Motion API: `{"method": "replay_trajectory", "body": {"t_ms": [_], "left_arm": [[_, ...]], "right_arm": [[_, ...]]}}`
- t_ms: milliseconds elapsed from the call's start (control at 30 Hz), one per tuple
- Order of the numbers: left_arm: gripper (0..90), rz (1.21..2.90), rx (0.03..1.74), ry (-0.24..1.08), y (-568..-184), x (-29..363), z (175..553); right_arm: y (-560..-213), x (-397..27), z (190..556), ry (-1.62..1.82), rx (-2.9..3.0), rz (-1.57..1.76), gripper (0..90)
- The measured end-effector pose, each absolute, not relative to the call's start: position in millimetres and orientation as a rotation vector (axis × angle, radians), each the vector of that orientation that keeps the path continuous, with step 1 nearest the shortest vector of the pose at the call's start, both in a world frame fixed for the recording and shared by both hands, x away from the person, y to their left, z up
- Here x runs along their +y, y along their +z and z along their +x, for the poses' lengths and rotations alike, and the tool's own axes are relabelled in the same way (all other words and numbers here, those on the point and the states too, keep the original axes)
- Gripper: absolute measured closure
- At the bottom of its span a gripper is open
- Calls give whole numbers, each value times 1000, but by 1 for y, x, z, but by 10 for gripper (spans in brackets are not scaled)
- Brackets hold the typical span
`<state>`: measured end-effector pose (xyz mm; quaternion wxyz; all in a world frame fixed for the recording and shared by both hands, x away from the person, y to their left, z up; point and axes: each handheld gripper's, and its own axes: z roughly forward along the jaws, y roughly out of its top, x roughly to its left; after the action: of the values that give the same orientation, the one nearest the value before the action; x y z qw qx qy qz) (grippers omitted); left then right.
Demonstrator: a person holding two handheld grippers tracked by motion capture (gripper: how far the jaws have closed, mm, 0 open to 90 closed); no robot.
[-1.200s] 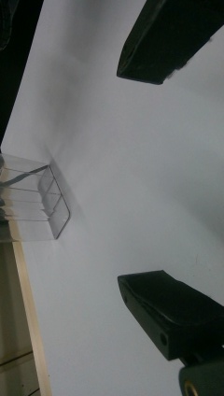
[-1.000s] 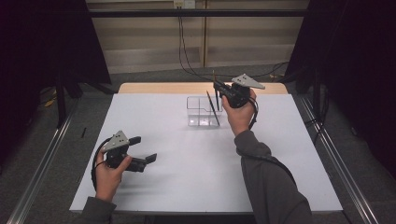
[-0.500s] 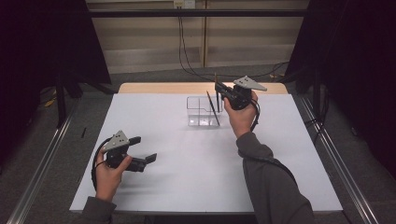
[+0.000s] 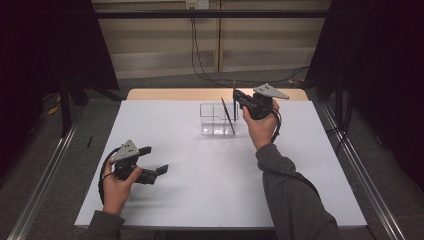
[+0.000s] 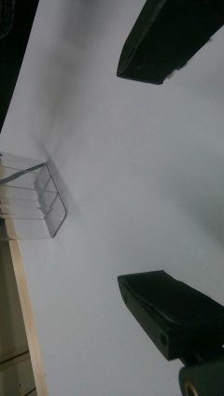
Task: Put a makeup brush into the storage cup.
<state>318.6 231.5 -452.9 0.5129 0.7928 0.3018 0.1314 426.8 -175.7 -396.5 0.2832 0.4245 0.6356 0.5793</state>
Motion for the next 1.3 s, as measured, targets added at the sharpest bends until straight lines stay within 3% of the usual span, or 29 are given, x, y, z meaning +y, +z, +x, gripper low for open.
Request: {"method": "replay_trajectory", "body": {"t_ms": [1300], "left_arm": [[25,1904,716,314,-451,230,318]], "right_arm": [[-405,-179,420,1569,1727,1170,843]]}}
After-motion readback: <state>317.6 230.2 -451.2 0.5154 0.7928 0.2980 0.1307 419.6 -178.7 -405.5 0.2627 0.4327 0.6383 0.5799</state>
